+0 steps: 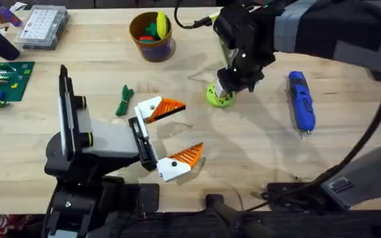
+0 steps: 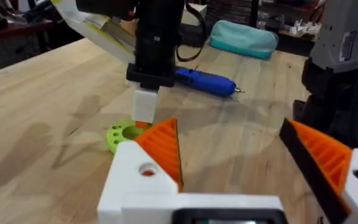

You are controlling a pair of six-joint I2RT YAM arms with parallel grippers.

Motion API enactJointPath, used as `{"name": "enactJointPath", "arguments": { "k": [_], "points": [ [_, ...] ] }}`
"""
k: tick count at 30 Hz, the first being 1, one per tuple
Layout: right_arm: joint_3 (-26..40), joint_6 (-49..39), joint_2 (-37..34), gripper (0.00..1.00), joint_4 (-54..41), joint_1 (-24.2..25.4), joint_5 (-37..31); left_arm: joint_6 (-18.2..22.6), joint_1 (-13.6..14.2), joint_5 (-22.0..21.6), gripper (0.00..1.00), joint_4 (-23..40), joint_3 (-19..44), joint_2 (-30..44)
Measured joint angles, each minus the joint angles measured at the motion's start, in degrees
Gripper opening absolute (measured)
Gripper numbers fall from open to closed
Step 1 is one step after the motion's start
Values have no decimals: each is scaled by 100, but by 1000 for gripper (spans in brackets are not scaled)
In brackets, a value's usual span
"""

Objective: Pick up the gripper from the table and insert it into the empty holder that is missing its gripper. Then pick up a screw, insert it into the mounting hole, and use the screwdriver to tighten it. Finally, clean up the table by picking up the vegetable and placing it into the bucket.

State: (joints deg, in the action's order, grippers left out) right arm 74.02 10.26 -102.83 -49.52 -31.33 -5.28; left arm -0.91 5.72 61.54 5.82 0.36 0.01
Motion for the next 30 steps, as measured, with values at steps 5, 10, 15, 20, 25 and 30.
{"name": "enactJointPath", "arguments": {
  "k": [5, 10, 15, 20, 25, 30],
  "points": [
    [-24, 0, 0, 378, 17, 0, 0, 0, 0, 0, 990, 0, 0, 0],
    [-70, 0, 0, 378, 22, 0, 0, 0, 0, 0, 990, 0, 0, 0],
    [-70, -2, -6, 378, 20, 0, 0, 0, 0, 0, 990, 0, 0, 0],
    [-70, 0, -6, 378, 26, 0, 0, 0, 0, 0, 990, 0, 0, 0],
    [-70, 0, -6, 378, 26, 0, 0, 0, 0, 0, 990, 0, 0, 0],
    [-70, 0, -6, 348, 26, 0, 0, 0, 0, 0, 990, 0, 0, 0]
  ]
}}
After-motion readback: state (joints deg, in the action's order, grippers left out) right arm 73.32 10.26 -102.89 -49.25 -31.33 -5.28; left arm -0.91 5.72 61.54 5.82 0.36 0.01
